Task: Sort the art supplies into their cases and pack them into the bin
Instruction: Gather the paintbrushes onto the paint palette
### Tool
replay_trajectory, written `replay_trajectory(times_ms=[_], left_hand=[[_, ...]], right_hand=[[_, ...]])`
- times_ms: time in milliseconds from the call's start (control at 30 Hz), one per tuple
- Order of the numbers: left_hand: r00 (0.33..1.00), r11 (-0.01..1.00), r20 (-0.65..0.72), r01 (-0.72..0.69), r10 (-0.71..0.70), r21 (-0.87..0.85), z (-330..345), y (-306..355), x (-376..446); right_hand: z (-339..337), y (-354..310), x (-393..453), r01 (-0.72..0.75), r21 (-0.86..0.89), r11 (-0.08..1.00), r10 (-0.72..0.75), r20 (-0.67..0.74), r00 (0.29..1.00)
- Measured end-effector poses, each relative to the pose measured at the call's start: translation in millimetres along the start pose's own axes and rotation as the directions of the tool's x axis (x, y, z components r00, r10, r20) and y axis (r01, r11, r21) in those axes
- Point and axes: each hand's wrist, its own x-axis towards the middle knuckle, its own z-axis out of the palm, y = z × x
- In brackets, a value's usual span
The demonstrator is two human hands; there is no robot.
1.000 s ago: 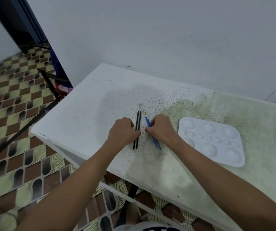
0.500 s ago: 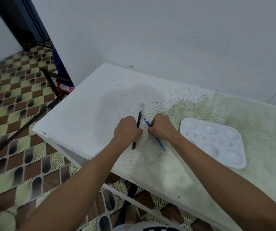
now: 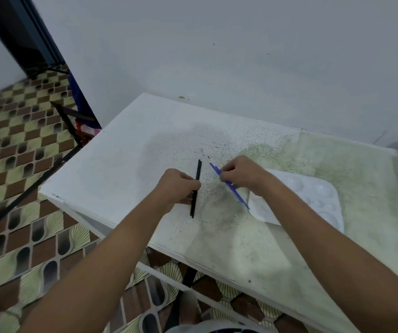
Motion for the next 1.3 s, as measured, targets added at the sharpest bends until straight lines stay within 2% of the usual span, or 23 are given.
replay_trajectory(times_ms=[67,133,233,333,433,567,733,833,900,1000,1033,1100,1167,1300], left_hand=[[0.993,0.99,0.117,0.017,0.0,-0.143,17,13,-10],[0.977,0.974,0.212,0.02,0.029,-0.227,39,24,-17],[0.954,0.971,0.297,0.028,0.045,-0.237,77,38,-25],[0.955,0.985,0.296,0.025,0.026,-0.169,114,49,-29],[0.965,0.993,0.262,0.028,0.004,-0.117,147,58,-33],[0.967,0.997,0.256,0.017,0.003,-0.074,175,67,-39],[0.962,0.996,0.272,0.018,0.007,-0.088,183,69,-38],[0.964,0.996,0.264,-0.052,0.031,0.071,171,67,-30],[0.964,0.927,0.237,-0.194,0.12,0.32,161,65,-20],[0.897,0.646,0.266,-0.439,0.352,0.625,150,68,-4],[0.864,0.568,0.31,-0.496,0.396,0.657,148,69,1],[0.802,0.476,0.41,-0.59,0.434,0.652,146,71,10],[0.749,0.415,0.488,-0.658,0.449,0.629,145,74,15],[0.686,0.323,0.584,-0.724,0.434,0.61,143,78,22]], right_hand=[[-26,9,-14,-0.017,0.094,0.995,0.016,0.004,1.0],[-51,25,-28,-0.029,0.099,0.995,0.03,-0.013,0.999],[-83,55,-49,-0.098,0.09,0.991,0.104,-0.067,0.992],[-106,80,-66,-0.17,0.09,0.981,0.18,-0.121,0.976],[-122,99,-75,-0.186,0.061,0.981,0.194,-0.17,0.966],[-130,108,-76,-0.166,-0.038,0.985,0.157,-0.178,0.971],[-127,105,-74,-0.074,-0.211,0.975,0.044,-0.145,0.989],[-123,107,-80,-0.041,-0.226,0.973,0.002,-0.168,0.986],[-117,110,-85,-0.058,-0.237,0.97,0.012,-0.192,0.981],[-105,114,-93,-0.089,-0.266,0.96,0.042,-0.179,0.983],[-101,114,-94,-0.093,-0.27,0.958,0.048,-0.17,0.984],[-95,117,-93,-0.092,-0.268,0.959,0.045,-0.176,0.983],[-95,117,-93,-0.059,-0.301,0.952,0.005,-0.177,0.984],[-98,114,-90,-0.026,-0.292,0.956,-0.007,-0.112,0.994]])
